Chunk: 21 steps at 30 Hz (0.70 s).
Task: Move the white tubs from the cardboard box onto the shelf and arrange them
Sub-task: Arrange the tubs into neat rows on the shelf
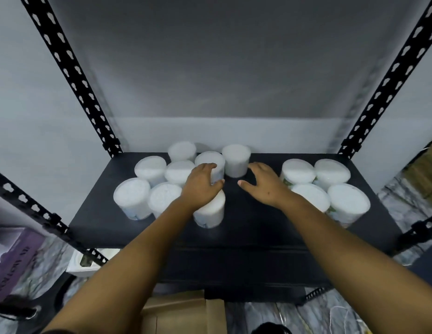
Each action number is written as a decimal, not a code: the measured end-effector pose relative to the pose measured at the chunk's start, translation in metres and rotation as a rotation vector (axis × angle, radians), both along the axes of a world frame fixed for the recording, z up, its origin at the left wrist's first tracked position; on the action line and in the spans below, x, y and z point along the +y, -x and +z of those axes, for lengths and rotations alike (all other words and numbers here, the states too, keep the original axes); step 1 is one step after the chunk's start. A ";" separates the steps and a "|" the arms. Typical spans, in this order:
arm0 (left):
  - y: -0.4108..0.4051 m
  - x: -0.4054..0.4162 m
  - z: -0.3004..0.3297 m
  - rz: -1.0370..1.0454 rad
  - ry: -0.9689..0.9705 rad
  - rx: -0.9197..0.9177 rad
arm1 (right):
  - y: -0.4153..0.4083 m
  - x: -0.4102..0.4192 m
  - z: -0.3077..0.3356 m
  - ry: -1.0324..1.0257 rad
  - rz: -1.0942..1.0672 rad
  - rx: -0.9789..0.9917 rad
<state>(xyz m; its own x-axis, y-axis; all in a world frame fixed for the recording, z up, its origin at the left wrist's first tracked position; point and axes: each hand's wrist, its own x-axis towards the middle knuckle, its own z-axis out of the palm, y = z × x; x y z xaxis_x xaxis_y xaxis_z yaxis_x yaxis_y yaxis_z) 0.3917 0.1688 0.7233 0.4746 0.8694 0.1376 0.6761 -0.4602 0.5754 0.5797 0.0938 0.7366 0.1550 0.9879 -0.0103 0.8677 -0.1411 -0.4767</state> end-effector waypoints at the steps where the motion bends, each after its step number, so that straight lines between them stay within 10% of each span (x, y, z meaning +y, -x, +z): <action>1: -0.001 0.006 0.000 -0.005 -0.005 0.017 | 0.000 0.006 0.000 0.003 -0.001 -0.003; 21: -0.021 0.091 0.003 -0.031 0.040 0.385 | -0.023 0.122 0.000 0.134 0.097 0.011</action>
